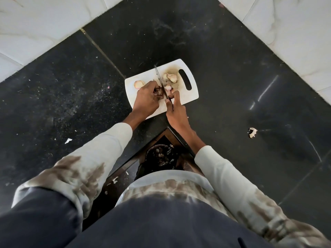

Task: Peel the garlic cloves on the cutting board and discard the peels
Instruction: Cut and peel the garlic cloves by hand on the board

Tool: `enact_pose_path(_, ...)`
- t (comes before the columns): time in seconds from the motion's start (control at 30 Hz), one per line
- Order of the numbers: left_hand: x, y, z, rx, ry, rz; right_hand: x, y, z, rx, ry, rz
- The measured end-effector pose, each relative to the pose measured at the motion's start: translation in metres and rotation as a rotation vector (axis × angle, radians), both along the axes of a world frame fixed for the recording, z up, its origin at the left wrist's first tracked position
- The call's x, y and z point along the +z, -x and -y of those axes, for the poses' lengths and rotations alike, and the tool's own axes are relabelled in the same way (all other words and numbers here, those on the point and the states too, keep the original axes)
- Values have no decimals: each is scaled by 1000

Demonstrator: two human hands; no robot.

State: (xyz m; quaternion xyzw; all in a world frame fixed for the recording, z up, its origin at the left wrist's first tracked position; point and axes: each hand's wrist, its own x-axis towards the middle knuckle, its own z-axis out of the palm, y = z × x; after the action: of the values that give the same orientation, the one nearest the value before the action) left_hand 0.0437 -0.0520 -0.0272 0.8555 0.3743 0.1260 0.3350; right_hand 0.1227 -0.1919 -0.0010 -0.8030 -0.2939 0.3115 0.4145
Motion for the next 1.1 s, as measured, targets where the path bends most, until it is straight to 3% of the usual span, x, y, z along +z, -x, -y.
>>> enact_pose_path(0.63,-1,-1,9,-33,-107,25,-12,6,10,-54,-7,-39)
enact_pose_path(0.83,-3,1,10,-37,-103,25,-19,6,19,-67,-24,-166)
enact_pose_path(1.1,-6,3,7,-56,-105,27,-22,10,20,-41,-13,-58)
